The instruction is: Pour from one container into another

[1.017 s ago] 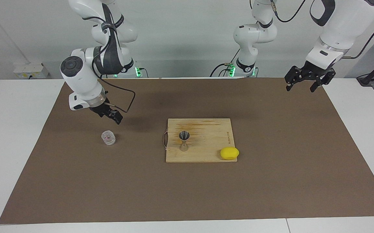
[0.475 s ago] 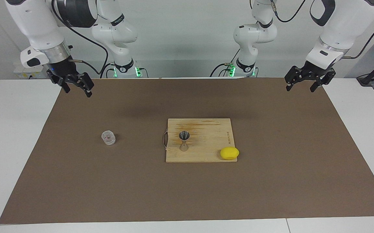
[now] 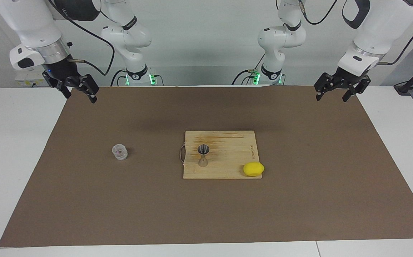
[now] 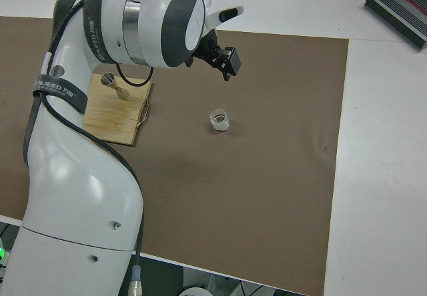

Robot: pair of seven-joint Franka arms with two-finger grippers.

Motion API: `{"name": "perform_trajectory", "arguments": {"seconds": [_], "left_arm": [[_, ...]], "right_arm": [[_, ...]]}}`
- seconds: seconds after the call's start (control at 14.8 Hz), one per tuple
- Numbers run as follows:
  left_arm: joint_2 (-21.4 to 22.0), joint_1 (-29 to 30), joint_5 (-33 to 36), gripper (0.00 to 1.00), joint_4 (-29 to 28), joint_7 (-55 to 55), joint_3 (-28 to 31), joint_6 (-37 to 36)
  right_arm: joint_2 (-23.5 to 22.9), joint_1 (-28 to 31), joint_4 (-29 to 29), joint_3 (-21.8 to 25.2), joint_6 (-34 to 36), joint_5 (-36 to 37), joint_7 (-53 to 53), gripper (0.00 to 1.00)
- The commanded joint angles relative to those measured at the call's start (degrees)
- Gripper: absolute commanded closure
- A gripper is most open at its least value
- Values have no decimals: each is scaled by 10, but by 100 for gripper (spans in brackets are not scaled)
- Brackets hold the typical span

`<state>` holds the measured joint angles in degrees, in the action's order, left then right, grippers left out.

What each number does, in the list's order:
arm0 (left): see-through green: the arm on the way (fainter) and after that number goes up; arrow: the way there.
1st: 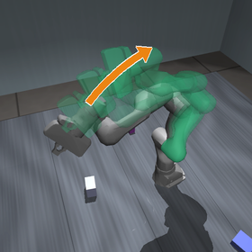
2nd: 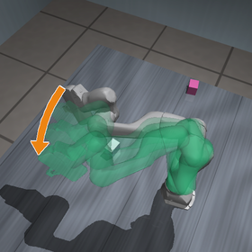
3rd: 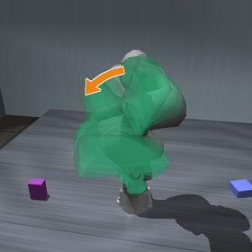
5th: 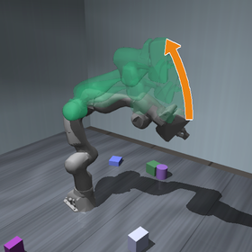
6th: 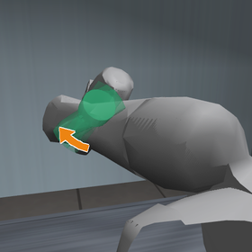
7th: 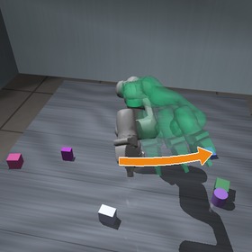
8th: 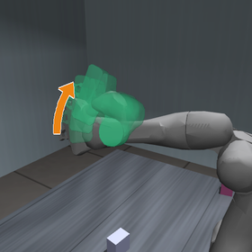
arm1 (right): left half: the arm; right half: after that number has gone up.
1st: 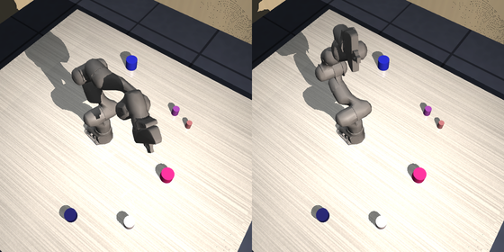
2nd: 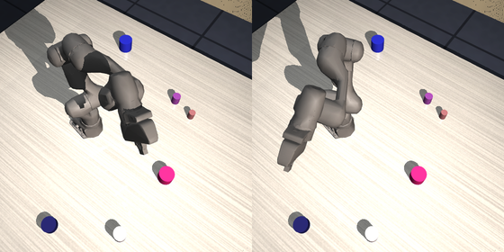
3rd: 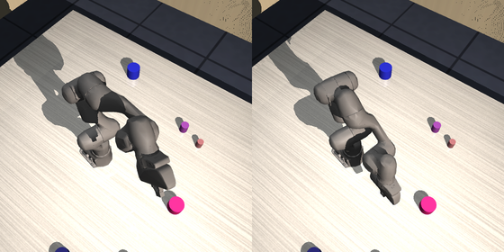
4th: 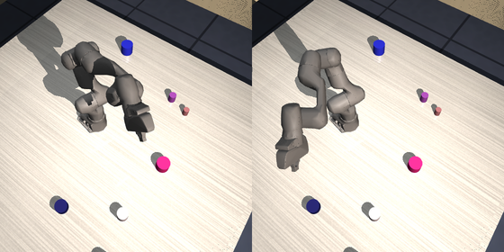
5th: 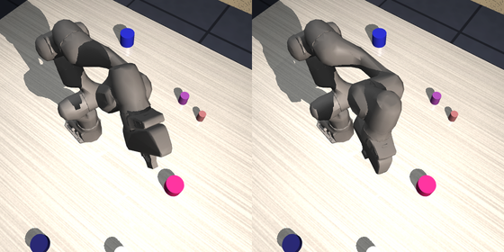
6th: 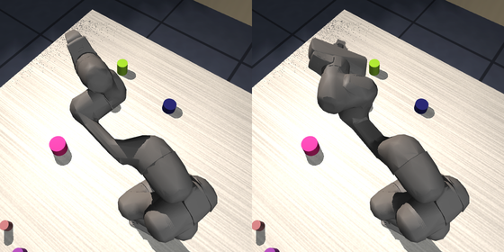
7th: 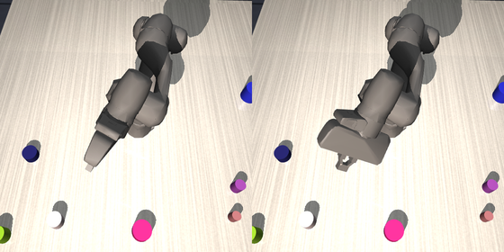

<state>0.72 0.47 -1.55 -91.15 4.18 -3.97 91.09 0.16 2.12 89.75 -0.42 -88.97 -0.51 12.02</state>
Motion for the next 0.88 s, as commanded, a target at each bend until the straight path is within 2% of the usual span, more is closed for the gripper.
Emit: {"name": "perform_trajectory", "arguments": {"seconds": [0.0, 0.41, 0.61, 0.81], "left_arm": [[-6, 3, -15, 0, 35, 4, 1, -39], [-2, 0, -11, 0, 28, 14, 1, -43], [13, -1, -11, 0, -1, 10, 1, -44], [13, 3, -11, 0, -1, 8, 1, -39]], "right_arm": [[-3, -2, -1, -5, 32, 14, -56, 0], [-2, -1, 3, -5, 14, 14, -59, 0], [0, -1, 10, -5, 0, 17, -55, 0], [-1, -17, 16, -6, -13, 41, -13, 0]]}}
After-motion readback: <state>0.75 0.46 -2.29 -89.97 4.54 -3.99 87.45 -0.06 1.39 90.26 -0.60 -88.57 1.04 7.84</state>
